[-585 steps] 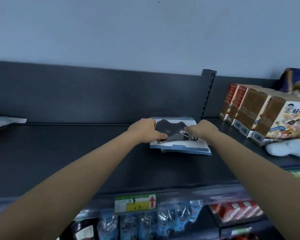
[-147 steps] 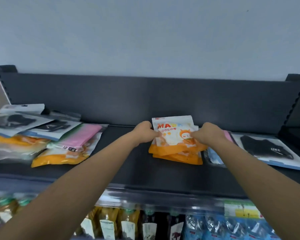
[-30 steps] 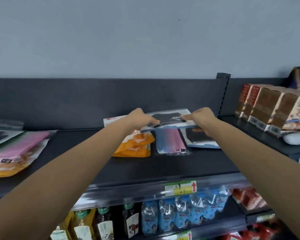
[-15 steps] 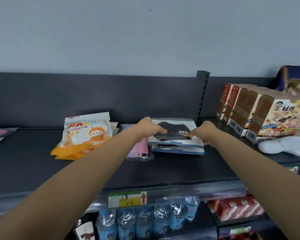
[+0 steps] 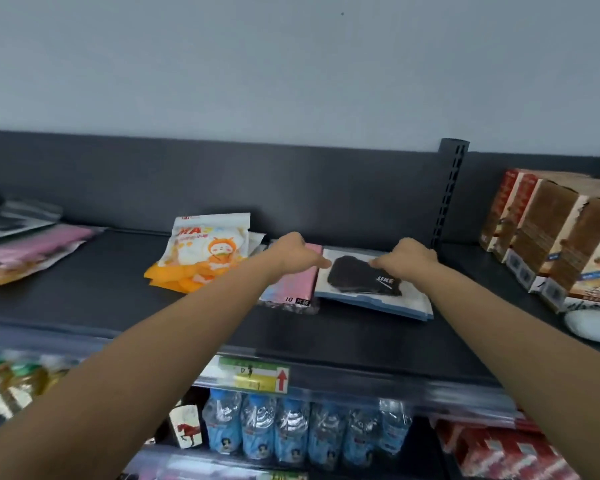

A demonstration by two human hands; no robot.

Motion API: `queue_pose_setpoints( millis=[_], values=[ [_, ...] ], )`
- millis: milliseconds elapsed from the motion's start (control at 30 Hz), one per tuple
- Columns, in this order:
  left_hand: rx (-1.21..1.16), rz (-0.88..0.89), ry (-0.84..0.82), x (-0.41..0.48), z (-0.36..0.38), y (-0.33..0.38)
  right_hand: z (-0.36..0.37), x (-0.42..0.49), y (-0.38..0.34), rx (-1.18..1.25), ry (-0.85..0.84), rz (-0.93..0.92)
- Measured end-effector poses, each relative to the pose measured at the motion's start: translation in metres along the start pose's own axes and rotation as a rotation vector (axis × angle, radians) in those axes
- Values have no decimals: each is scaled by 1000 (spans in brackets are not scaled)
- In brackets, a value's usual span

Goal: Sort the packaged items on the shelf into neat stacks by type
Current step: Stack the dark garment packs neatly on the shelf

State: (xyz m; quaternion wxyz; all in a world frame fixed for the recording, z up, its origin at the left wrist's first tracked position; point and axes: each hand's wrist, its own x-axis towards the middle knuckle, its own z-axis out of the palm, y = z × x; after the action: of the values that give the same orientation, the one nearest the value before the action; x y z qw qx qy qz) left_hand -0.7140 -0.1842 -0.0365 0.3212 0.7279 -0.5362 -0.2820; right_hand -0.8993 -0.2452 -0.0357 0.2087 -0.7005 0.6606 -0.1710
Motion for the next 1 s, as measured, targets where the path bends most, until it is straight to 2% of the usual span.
queue_pose_setpoints(
  millis=[100, 200, 300, 600, 767, 1000],
  values=[
    [39, 41, 79, -14, -35, -7, 10, -5, -44, 101, -44, -133],
    [55, 49, 166, -31, -78, -26, 24, -24, -94, 9, -36, -295],
    [171, -14, 250, -47, -127, -56, 44, -41, -144, -50, -46, -386],
    [364, -180, 429, -104, -288, -182, 134, -93, -303, -108, -129, -532],
    [426, -266, 450, -126, -361, -250, 192, -118, -379, -72, -178, -567],
    [552, -384, 478, -122, -430, -321, 248, -129, -459, -182, -217, -596]
  ],
)
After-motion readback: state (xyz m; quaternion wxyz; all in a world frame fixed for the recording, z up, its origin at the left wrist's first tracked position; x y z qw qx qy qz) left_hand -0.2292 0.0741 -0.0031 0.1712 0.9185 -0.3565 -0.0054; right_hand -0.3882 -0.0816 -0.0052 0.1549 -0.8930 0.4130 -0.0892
